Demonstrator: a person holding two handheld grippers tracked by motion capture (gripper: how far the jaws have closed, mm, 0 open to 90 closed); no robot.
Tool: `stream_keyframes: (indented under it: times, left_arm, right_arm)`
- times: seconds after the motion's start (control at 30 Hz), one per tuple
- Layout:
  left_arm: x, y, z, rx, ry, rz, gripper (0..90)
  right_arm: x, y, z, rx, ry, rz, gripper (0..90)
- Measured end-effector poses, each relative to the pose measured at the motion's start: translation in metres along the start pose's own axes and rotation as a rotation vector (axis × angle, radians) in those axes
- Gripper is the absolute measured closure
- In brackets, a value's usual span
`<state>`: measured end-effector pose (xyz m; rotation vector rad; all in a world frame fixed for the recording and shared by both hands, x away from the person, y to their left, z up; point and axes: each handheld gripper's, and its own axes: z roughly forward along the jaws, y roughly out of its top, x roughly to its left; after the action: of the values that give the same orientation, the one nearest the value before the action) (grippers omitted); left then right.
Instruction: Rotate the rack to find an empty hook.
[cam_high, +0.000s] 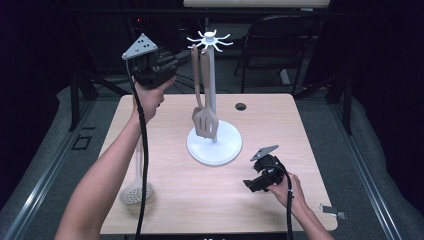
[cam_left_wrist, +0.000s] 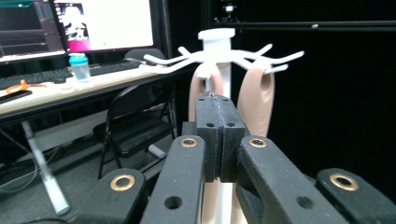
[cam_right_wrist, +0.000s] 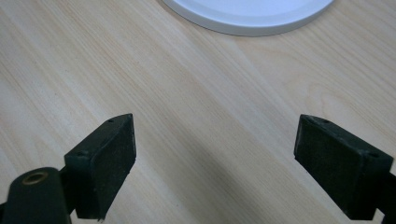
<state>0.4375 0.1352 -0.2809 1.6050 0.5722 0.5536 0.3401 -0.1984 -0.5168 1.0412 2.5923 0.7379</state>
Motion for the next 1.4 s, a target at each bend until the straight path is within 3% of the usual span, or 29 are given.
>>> stream_keyframes:
  times: [0.37, 0.67, 0.83, 0.97, 1.4]
  left_arm:
    - [-0.001, 0.004, 0.007, -0.002, -0.005, 0.003, 90.0]
    - [0.001, 0.011, 0.01, 0.002, 0.019, 0.003, 90.0]
    - [0.008, 0.009, 0.012, 0.009, 0.052, -0.009, 90.0]
    - [0.012, 0.007, 0.014, 0.007, 0.057, -0.022, 90.0]
    - [0.015, 0.011, 0.019, 0.016, 0.076, -0.01, 90.0]
  right_arm:
    - [-0.002, -0.002, 0.0, 0.006, 0.008, 0.006, 12.4]
    - [-0.002, -0.001, 0.0, 0.014, -0.003, -0.005, 12.5]
    - [-0.002, -0.001, 0.0, 0.012, 0.003, -0.002, 12.5]
    - [-0.002, -0.001, 0.0, 0.011, -0.004, -0.005, 12.6]
    - [-0.002, -0.001, 0.001, 0.018, 0.006, 0.001, 12.6]
